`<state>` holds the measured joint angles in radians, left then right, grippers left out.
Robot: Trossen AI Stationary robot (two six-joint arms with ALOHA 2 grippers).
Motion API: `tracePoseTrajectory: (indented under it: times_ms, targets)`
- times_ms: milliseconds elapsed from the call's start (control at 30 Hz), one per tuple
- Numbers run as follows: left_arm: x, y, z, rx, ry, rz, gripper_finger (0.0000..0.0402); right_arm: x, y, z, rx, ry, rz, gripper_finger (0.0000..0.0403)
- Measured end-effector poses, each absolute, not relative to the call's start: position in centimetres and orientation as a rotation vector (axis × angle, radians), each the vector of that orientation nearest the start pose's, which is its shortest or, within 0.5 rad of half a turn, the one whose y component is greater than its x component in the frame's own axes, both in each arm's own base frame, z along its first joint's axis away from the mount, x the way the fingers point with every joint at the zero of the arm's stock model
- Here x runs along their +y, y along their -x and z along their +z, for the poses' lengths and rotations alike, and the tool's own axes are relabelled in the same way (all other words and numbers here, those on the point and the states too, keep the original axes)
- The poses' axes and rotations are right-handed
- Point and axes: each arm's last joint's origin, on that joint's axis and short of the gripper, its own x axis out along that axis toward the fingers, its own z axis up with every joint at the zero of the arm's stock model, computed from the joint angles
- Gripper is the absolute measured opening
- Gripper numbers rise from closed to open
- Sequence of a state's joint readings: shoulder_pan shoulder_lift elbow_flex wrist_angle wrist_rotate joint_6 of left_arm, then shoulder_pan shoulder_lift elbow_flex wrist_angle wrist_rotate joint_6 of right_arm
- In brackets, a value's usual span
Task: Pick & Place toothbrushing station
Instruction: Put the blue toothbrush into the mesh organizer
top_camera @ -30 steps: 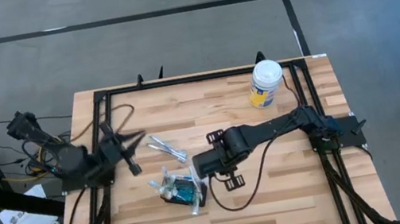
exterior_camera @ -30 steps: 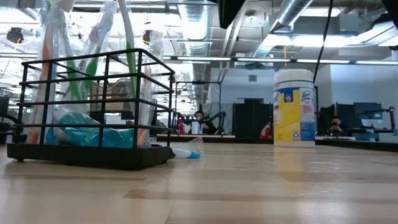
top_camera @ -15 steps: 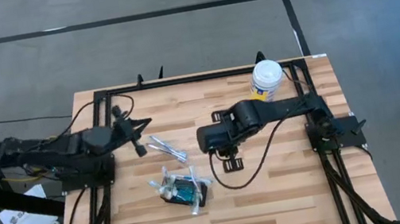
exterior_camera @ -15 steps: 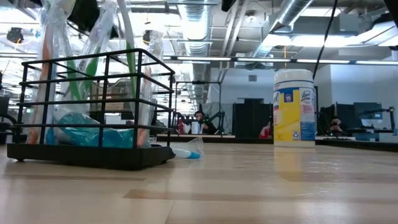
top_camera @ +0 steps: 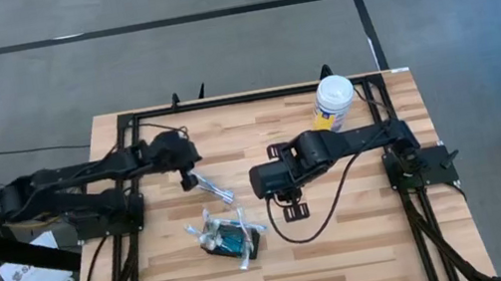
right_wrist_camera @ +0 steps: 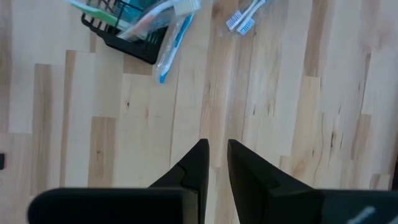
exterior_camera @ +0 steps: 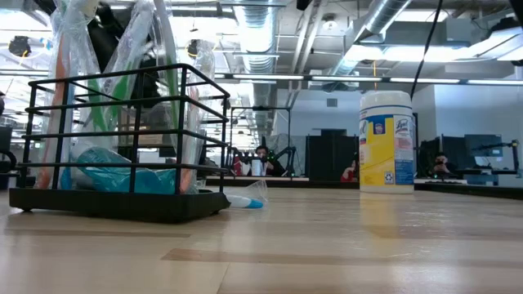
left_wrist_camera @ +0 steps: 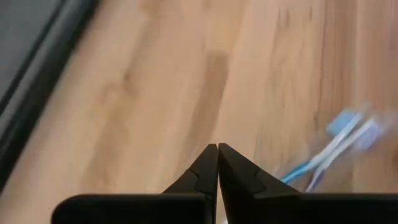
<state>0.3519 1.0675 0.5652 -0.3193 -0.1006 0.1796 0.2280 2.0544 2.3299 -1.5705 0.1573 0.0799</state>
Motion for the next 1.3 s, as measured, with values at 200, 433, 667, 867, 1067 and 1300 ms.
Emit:
tracePoseTrajectory:
  times_ms: [200,433,667,867,1067,1300]
  targets:
    - [7.7,-20.0,17.1,1.015,-0.113,0.296,0.0007,8.8,-38.0,36.7,1.277,0.185,0.017,0.0049]
    - [7.9,-20.3,15.8,1.086,-0.114,0.304,0.0009,9.0,-38.2,36.4,1.282,0.184,0.016,0.0049]
    - [7.9,-20.4,15.7,1.092,-0.150,0.286,0.0049,9.0,-38.3,36.4,1.267,0.179,0.015,0.0049]
    - [7.9,-19.7,14.3,1.172,-0.203,0.299,0.0087,9.0,-38.3,36.5,1.263,0.178,0.015,0.0049]
    - [8.1,-19.9,13.3,1.227,-0.230,0.323,0.0100,9.1,-38.6,36.5,1.234,0.172,0.018,0.0049]
    - [8.2,-20.3,11.8,1.297,-0.241,0.295,0.0097,9.1,-38.6,36.6,1.230,0.173,0.019,0.0049]
